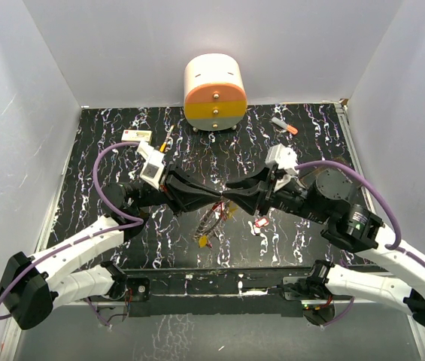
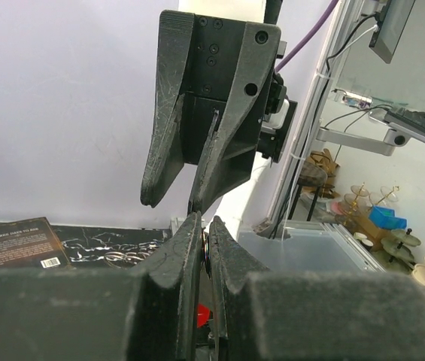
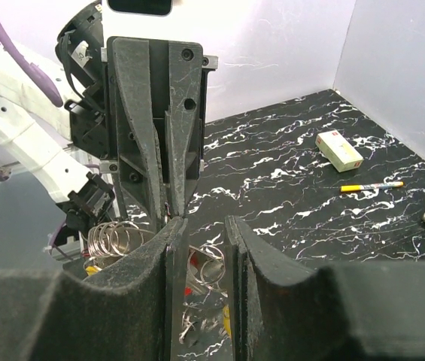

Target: Put the keys on the keyring

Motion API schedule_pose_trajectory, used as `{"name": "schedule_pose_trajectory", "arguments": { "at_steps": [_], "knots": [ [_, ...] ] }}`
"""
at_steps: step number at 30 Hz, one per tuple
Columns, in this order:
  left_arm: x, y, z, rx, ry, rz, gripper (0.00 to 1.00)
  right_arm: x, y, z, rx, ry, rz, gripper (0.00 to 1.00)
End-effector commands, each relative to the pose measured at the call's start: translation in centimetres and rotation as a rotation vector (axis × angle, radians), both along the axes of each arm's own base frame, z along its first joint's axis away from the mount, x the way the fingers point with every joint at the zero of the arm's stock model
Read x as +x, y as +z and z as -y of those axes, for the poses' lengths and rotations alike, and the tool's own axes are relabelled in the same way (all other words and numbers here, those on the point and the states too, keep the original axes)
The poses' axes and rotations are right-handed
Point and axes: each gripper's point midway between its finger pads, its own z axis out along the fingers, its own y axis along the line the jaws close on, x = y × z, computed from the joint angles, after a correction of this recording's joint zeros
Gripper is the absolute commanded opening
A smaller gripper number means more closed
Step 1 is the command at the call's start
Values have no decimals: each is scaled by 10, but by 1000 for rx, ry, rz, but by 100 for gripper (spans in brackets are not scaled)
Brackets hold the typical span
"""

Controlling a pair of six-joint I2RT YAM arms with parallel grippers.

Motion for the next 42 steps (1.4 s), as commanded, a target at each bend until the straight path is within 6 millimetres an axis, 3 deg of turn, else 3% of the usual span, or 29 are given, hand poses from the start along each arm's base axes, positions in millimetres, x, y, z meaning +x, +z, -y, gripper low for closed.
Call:
{"name": "schedule_pose_trajectory", "arguments": {
  "at_steps": [1, 16, 42],
  "knots": [
    [-12, 38, -11, -98, 4, 90, 0, -5, 10, 7, 29, 3, 36, 30],
    [-9, 38, -9, -92, 6, 81, 0, -10, -5, -1, -4, 54, 5, 31],
    [-10, 37, -10, -95, 9, 71, 0, -11, -11, -10, -17, 81, -3, 36]
  ]
}}
